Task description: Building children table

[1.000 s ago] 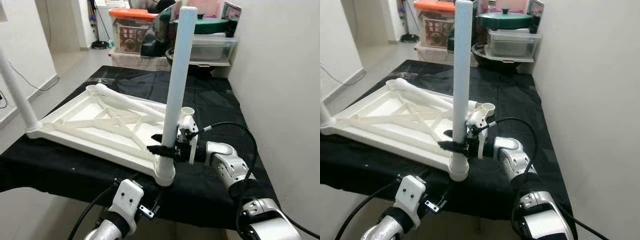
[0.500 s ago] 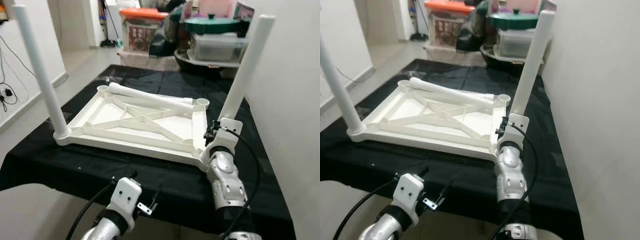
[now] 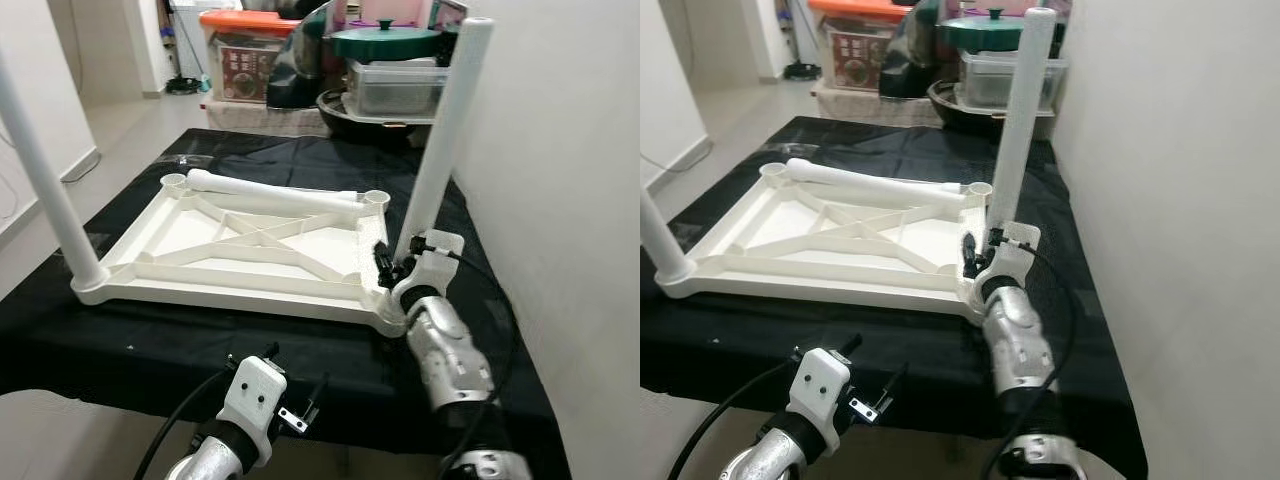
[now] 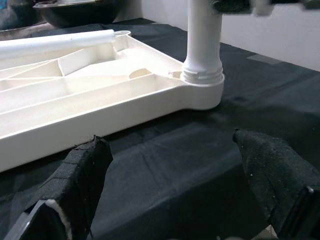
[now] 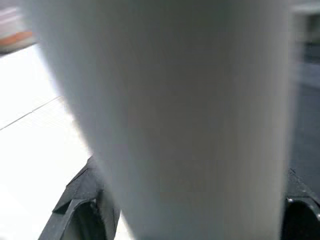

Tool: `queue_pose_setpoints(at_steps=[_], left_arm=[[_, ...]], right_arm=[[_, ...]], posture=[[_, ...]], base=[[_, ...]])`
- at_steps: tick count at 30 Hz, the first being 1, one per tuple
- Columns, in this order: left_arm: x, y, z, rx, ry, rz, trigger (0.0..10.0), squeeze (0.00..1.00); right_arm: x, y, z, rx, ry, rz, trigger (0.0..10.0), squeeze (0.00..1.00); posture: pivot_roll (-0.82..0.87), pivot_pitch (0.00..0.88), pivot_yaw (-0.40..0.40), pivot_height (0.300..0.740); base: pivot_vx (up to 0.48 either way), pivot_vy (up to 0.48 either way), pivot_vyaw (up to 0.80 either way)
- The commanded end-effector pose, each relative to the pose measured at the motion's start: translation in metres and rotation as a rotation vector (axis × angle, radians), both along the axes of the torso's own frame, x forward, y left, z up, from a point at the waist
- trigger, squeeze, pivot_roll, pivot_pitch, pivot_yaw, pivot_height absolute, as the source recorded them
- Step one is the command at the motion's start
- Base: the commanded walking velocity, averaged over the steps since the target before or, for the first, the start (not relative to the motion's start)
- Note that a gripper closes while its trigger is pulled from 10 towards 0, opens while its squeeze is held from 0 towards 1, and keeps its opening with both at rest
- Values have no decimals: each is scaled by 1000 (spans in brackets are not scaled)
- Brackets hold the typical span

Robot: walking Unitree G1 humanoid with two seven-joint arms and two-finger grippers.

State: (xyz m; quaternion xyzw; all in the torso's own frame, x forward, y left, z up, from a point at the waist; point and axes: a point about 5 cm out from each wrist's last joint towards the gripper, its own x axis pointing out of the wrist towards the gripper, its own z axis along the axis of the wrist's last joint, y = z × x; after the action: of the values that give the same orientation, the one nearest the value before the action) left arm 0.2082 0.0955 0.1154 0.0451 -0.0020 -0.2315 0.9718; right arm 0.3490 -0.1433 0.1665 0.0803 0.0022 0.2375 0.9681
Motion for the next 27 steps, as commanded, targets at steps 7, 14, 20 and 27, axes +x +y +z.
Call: queue_pose_setpoints(at_steps=[7, 14, 20, 27], left_arm=[[1, 0, -3, -1, 8, -2, 10000, 0], [0, 0, -2, -2, 5, 1, 10000, 0], [-1, 1, 2, -5, -27, 3, 10000, 0], [-2, 0, 5, -29, -47, 4, 10000, 0]], right_arm=[[-18, 4, 0, -54, 68, 623, 10000, 0], [-19, 12, 4, -80, 74, 850, 10000, 0], [-14, 29, -3, -145, 56, 881, 0, 0], [1, 21, -14, -144, 56, 519, 0, 0]], posture=[[113, 0, -73, 740], [122, 0, -76, 740], [126, 0, -78, 740], [124, 0, -82, 740]], base=[[0, 0, 0], [0, 0, 0], [0, 0, 0], [0, 0, 0]])
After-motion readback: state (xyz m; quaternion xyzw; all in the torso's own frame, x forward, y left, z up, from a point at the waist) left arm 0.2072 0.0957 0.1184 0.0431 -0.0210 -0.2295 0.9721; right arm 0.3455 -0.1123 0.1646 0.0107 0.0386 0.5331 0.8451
